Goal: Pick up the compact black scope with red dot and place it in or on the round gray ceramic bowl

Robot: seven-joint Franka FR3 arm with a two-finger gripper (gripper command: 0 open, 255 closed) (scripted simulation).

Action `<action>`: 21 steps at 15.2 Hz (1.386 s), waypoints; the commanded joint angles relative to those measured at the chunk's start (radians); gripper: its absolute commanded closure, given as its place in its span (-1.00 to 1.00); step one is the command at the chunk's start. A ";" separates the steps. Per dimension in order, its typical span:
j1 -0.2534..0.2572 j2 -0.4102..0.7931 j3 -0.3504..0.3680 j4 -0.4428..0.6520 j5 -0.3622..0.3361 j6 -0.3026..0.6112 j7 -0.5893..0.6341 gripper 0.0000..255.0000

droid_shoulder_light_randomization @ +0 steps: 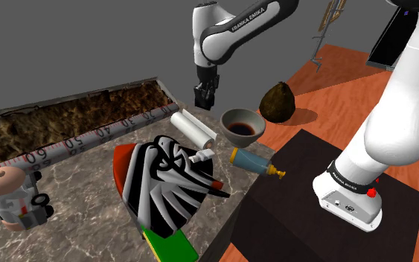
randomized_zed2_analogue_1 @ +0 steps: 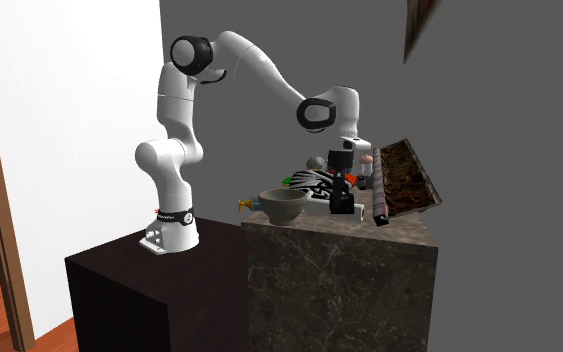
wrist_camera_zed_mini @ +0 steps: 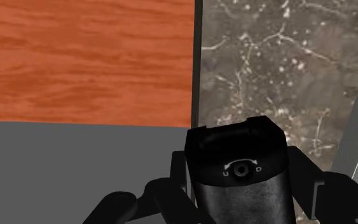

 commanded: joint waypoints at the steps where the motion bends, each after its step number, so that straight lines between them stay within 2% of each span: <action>1: -0.001 -0.013 0.001 0.011 0.004 -0.024 -0.003 1.00; 19: -0.003 -0.102 0.003 0.150 0.026 -0.250 -0.021 1.00; 20: -0.003 -0.102 0.003 0.151 0.026 -0.252 -0.021 1.00; 21: -0.003 -0.142 0.005 0.103 0.033 -0.242 -0.021 1.00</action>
